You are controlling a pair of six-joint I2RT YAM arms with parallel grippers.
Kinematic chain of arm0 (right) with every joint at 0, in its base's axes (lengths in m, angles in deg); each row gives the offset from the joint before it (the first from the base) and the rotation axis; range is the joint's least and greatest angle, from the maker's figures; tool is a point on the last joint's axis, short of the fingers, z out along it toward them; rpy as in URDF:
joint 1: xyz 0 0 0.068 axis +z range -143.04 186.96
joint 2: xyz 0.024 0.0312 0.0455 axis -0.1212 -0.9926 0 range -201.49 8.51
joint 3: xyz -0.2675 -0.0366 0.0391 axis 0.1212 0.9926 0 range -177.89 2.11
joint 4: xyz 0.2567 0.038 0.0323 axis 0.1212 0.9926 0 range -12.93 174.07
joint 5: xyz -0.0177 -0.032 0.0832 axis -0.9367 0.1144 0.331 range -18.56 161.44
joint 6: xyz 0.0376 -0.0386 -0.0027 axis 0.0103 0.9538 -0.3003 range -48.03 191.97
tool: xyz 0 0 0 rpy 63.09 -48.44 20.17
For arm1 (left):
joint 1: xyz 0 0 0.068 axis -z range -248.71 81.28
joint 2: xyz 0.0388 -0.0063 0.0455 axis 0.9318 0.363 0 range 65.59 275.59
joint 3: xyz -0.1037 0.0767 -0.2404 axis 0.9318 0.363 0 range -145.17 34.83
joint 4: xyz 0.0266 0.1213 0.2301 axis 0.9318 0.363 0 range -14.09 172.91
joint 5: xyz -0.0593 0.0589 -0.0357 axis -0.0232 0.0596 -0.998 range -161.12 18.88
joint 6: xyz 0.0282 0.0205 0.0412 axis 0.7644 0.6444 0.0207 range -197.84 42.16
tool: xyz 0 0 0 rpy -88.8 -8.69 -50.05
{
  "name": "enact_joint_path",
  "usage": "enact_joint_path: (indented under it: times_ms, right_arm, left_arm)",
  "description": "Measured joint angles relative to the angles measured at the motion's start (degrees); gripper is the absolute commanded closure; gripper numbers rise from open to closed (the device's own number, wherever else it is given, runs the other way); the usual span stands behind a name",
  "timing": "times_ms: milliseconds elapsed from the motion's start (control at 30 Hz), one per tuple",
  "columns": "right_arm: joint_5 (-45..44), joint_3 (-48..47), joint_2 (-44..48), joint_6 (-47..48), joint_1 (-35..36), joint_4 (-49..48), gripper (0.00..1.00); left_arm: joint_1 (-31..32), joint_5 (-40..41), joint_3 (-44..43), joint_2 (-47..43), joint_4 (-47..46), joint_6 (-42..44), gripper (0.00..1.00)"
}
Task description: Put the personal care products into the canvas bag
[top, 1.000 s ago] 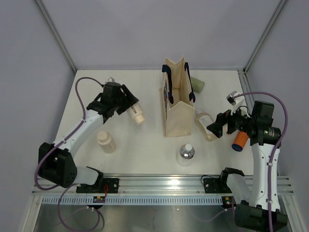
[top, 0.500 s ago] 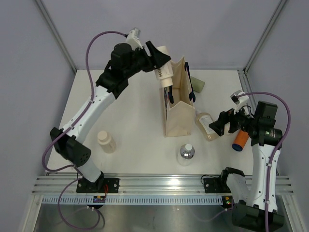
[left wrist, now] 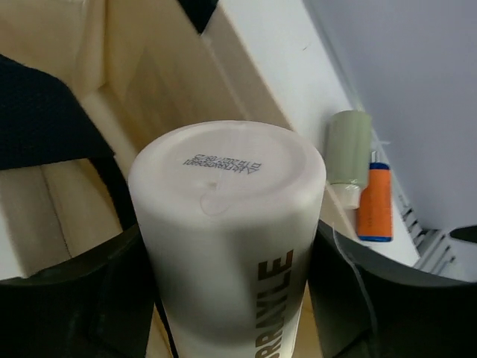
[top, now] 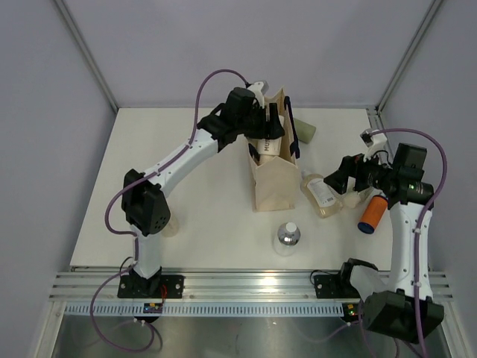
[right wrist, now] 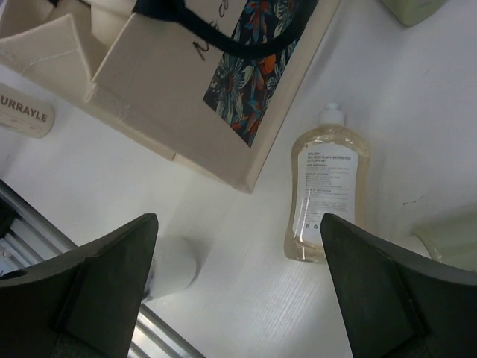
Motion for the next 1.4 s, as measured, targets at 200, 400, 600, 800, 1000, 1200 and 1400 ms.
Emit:
enact_joint_path:
  times_ms: [200,400,600,800,1000,1200,1400]
  right_arm:
    - [0.15,-11.67,-19.71,3.58,0.17,-0.94,0.01]
    - [-5.14,-33.22,-43.25,13.40,4.46,2.47,0.00]
    - [-12.07,-52.19,-62.55,20.28,8.66,7.17,0.01]
    - [-19.87,-70.69,-78.03,24.96,14.67,10.32,0.00]
    - [-25.59,-86.16,-91.89,25.99,19.67,9.29,0.00]
    - [-29.92,-88.80,-100.08,26.05,21.53,7.04,0.11]
    - [-29.64,-87.36,-100.63,26.62,21.31,6.08,0.73]
  left_arm:
    - [-0.24,0.02,2.75,-0.63,-1.73,2.21,0.03]
    - [-0.28,-1.14,2.75,-3.89,-4.00,3.15,0.01]
    - [-1.68,-2.32,2.78,-7.26,-3.85,4.33,0.01]
    - [-4.35,0.98,9.99,-18.08,-0.57,9.31,0.01]
    - [-7.06,10.05,24.98,-36.39,4.20,11.32,0.01]
    - [-7.78,16.41,39.41,-49.96,5.97,8.66,0.01]
    - [-7.87,20.98,44.48,-51.93,7.61,3.65,0.01]
